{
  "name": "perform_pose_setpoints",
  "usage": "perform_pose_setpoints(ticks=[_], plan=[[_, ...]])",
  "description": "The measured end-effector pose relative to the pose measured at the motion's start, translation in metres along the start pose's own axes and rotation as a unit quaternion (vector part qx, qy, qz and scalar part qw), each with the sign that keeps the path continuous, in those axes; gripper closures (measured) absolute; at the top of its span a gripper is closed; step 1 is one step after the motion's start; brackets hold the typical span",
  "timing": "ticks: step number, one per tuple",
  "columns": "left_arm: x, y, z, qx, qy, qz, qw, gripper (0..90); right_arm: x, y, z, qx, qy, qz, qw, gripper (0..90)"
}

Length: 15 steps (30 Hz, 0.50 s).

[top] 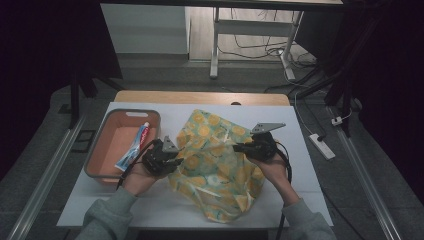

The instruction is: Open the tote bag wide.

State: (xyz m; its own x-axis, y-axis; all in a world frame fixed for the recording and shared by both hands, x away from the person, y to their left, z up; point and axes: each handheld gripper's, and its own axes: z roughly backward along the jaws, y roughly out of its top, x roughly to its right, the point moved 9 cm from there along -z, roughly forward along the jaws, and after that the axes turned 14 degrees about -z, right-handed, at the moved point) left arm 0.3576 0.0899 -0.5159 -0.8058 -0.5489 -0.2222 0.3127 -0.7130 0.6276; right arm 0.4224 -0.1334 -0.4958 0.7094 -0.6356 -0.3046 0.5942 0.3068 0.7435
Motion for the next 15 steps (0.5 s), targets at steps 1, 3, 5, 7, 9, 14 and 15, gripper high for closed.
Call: perform_pose_setpoints(ticks=[1,3,5,7,9,14,15], plan=[[0.0,0.002,0.004,0.014,-0.009,0.006,0.9998,52.9,0.0,0.0,0.0,0.001,0.002,0.0,1.0,89.0],[0.002,0.007,0.014,0.042,-0.029,0.014,0.9986,45.9,-0.001,0.001,-0.001,0.001,0.005,-0.001,1.0,89.0],[0.002,0.009,0.024,0.064,-0.04,0.017,0.997,41.8,-0.001,0.002,-0.003,0.0,0.007,0.0,1.0,89.0],[-0.001,0.011,0.032,0.082,-0.046,0.021,0.9953,38.8,-0.002,0.003,-0.004,0.001,0.009,0.0,1.0,89.0],[-0.005,0.012,0.038,0.098,-0.049,0.026,0.9936,36.6,-0.002,0.003,-0.005,0.002,0.011,0.001,0.9999,89.0],[-0.021,0.007,0.046,0.111,-0.045,0.047,0.9916,34.9,-0.002,0.003,0.0,0.008,0.01,0.0,0.9999,89.0],[-0.024,0.005,0.047,0.112,-0.042,0.051,0.9915,34.8,-0.002,0.003,0.001,0.009,0.011,0.0,0.9999,89.0]])
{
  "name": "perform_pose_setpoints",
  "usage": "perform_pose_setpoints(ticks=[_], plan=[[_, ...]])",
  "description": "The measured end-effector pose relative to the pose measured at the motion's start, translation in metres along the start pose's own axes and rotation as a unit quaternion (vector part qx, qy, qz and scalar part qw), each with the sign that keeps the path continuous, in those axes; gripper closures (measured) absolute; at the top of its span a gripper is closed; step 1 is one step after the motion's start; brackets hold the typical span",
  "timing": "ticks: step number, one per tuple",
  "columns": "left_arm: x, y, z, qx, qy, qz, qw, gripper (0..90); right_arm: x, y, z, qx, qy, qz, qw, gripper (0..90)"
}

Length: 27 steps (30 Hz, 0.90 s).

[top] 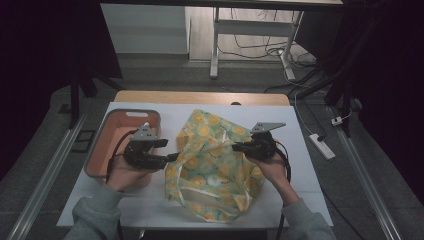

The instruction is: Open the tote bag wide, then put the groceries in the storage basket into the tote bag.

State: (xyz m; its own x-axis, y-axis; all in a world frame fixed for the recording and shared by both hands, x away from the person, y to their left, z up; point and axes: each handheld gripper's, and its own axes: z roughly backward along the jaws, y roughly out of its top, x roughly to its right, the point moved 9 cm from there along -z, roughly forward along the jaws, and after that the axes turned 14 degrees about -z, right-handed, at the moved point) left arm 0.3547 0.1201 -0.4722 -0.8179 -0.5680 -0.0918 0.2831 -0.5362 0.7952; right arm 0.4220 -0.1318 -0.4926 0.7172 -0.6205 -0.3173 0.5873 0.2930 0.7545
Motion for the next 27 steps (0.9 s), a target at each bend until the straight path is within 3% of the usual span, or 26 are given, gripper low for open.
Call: perform_pose_setpoints(ticks=[7,11,14,27], plan=[[-0.017,-0.004,0.008,-0.004,0.023,0.013,0.9996,33.9,-0.001,0.0,0.005,0.005,-0.001,0.002,1.0,89.0],[-0.031,-0.01,0.015,-0.017,0.05,0.022,0.9984,32.9,-0.004,-0.001,0.004,0.003,0.001,0.006,1.0,89.0],[-0.039,-0.013,0.02,-0.015,0.055,0.033,0.9978,32.8,-0.007,0.0,0.003,0.002,0.0,0.011,0.9999,89.0],[-0.076,-0.042,0.015,-0.07,0.091,0.063,0.9914,29.8,-0.007,-0.003,0.0,-0.004,0.001,0.01,0.9999,89.0]])
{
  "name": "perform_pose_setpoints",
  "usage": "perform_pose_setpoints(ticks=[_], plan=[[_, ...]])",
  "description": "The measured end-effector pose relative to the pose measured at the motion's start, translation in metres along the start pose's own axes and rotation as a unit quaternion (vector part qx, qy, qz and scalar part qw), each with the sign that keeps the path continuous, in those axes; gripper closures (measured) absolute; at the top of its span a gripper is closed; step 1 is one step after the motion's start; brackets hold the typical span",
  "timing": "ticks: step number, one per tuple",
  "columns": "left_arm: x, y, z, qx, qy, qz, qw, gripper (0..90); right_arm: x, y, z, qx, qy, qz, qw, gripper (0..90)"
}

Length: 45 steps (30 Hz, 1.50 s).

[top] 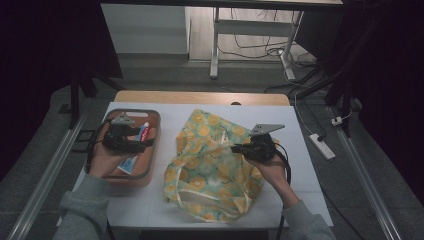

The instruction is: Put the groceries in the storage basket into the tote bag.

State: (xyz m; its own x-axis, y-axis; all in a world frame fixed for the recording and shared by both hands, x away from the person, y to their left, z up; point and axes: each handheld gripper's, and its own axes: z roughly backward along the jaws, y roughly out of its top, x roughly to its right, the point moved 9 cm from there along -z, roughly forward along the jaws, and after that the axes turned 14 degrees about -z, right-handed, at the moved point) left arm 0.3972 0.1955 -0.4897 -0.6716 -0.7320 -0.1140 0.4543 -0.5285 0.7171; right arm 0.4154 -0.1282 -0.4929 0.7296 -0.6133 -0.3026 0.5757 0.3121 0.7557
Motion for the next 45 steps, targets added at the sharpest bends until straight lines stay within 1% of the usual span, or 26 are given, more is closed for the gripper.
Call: perform_pose_setpoints(ticks=[3,5,7,8,10,13,16,19,22,24,26,29,32,34,36,37,40,41,42,45], plan=[[-0.006,-0.005,-0.005,-0.017,0.006,0.004,0.9998,28.9,0.001,-0.002,-0.002,-0.003,0.0,-0.002,1.0,89.0],[-0.01,-0.009,-0.008,-0.033,0.015,0.002,0.9993,28.4,0.001,-0.003,-0.003,-0.005,0.0,-0.004,1.0,89.0],[-0.016,-0.012,-0.011,-0.042,0.019,0.012,0.9989,27.9,0.0,-0.003,-0.003,-0.006,0.001,-0.003,1.0,88.9],[-0.02,-0.014,-0.014,-0.049,0.025,0.015,0.9984,27.9,0.0,-0.004,-0.003,-0.006,0.001,-0.003,1.0,89.0],[-0.026,-0.016,-0.02,-0.065,0.028,0.02,0.9973,27.8,0.0,-0.004,-0.003,-0.006,0.002,-0.003,1.0,89.0],[-0.036,-0.02,-0.032,-0.099,0.028,0.029,0.9943,27.0,-0.001,-0.005,-0.005,-0.009,0.004,-0.004,0.9999,89.0],[-0.046,-0.027,-0.045,-0.125,0.032,0.038,0.9909,27.0,0.0,-0.005,-0.005,-0.01,0.004,-0.003,0.9999,88.9],[-0.05,-0.033,-0.057,-0.149,0.028,0.044,0.9875,26.3,-0.001,-0.005,-0.005,-0.009,0.003,-0.003,0.9999,89.0],[-0.054,-0.04,-0.067,-0.169,0.03,0.052,0.9839,26.3,-0.002,-0.005,-0.005,-0.009,0.004,-0.001,1.0,88.9],[-0.056,-0.043,-0.073,-0.183,0.035,0.048,0.9814,26.3,-0.002,-0.005,-0.005,-0.009,0.004,-0.001,1.0,89.0],[-0.057,-0.047,-0.077,-0.192,0.035,0.048,0.9796,26.5,-0.002,-0.005,-0.005,-0.009,0.004,-0.001,0.9999,88.9],[-0.06,-0.052,-0.082,-0.207,0.041,0.05,0.9762,26.8,-0.001,-0.005,-0.005,-0.009,0.003,-0.004,0.9999,88.9],[-0.061,-0.056,-0.086,-0.22,0.041,0.049,0.9734,27.5,0.0,-0.005,-0.005,-0.009,0.003,-0.004,0.9999,89.0],[-0.061,-0.059,-0.088,-0.227,0.038,0.052,0.9718,28.7,0.0,-0.005,-0.005,-0.009,0.003,-0.005,0.9999,88.9],[-0.06,-0.063,-0.091,-0.238,0.034,0.054,0.9692,28.8,0.0,-0.005,-0.004,-0.008,0.003,-0.004,1.0,89.0],[-0.059,-0.064,-0.091,-0.241,0.033,0.055,0.9684,29.3,0.0,-0.005,-0.004,-0.008,0.003,-0.004,1.0,88.9],[-0.06,-0.068,-0.091,-0.246,0.033,0.06,0.9668,34.6,0.0,-0.005,-0.003,-0.007,0.002,-0.004,1.0,88.9],[-0.06,-0.069,-0.091,-0.245,0.028,0.063,0.9669,37.0,0.0,-0.004,-0.003,-0.007,0.002,-0.004,1.0,88.9],[-0.059,-0.069,-0.091,-0.24,0.021,0.071,0.9678,39.6,0.001,-0.004,-0.003,-0.006,0.002,-0.005,1.0,88.9],[-0.061,-0.071,-0.09,-0.237,0.009,0.086,0.9677,43.9,0.001,-0.004,-0.002,-0.005,0.002,-0.004,1.0,88.9]])
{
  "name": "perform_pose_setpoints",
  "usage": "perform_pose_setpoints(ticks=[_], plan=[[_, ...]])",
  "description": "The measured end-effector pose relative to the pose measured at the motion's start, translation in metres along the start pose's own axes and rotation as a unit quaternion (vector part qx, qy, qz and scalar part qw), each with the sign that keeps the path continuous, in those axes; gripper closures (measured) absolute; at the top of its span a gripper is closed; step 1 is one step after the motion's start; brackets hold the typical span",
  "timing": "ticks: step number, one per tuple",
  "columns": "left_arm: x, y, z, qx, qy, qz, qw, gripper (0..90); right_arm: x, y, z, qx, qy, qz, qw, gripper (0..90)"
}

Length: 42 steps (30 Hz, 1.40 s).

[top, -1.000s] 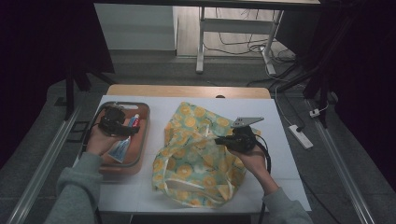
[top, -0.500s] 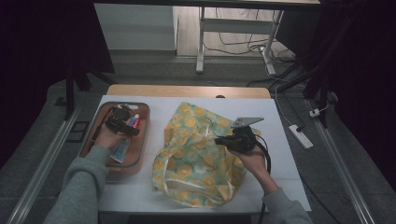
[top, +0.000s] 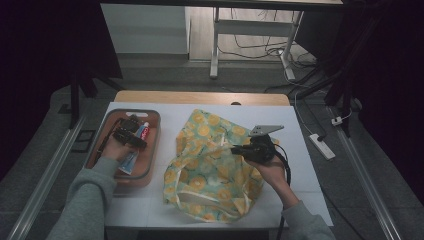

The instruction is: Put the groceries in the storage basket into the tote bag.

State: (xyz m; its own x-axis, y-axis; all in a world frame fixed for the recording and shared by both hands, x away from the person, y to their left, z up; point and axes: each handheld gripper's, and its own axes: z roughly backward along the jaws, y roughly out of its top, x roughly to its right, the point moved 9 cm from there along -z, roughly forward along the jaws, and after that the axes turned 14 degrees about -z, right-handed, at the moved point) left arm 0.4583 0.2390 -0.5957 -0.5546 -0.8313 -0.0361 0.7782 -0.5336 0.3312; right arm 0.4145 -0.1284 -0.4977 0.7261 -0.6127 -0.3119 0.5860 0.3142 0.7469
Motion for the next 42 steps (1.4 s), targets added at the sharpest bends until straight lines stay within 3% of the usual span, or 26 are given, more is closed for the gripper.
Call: perform_pose_setpoints(ticks=[6,11,21,25,32,36,42], plan=[[-0.007,-0.003,0.003,0.001,-0.008,0.021,0.9997,58.2,0.001,-0.001,-0.001,-0.002,-0.001,-0.001,1.0,89.0],[-0.01,-0.004,0.009,0.019,-0.023,0.033,0.999,71.8,0.0,-0.001,0.0,-0.001,-0.002,0.0,1.0,88.9],[-0.013,-0.008,0.014,0.044,-0.035,0.035,0.9978,75.5,0.001,0.0,0.0,0.001,-0.002,-0.002,1.0,88.9],[-0.015,-0.008,0.026,0.076,-0.041,0.043,0.9954,75.9,0.002,0.0,0.001,0.001,-0.003,-0.003,1.0,88.9],[-0.014,-0.006,0.062,0.147,-0.051,0.035,0.9873,76.0,0.001,0.0,0.0,0.002,-0.002,-0.001,1.0,88.9],[-0.008,0.0,0.089,0.196,-0.056,0.024,0.9786,76.0,0.001,0.001,0.001,0.004,-0.002,-0.001,1.0,88.9],[0.022,0.016,0.127,0.256,-0.077,-0.022,0.9634,76.0,0.002,0.002,0.002,0.006,-0.004,-0.002,1.0,88.9]])
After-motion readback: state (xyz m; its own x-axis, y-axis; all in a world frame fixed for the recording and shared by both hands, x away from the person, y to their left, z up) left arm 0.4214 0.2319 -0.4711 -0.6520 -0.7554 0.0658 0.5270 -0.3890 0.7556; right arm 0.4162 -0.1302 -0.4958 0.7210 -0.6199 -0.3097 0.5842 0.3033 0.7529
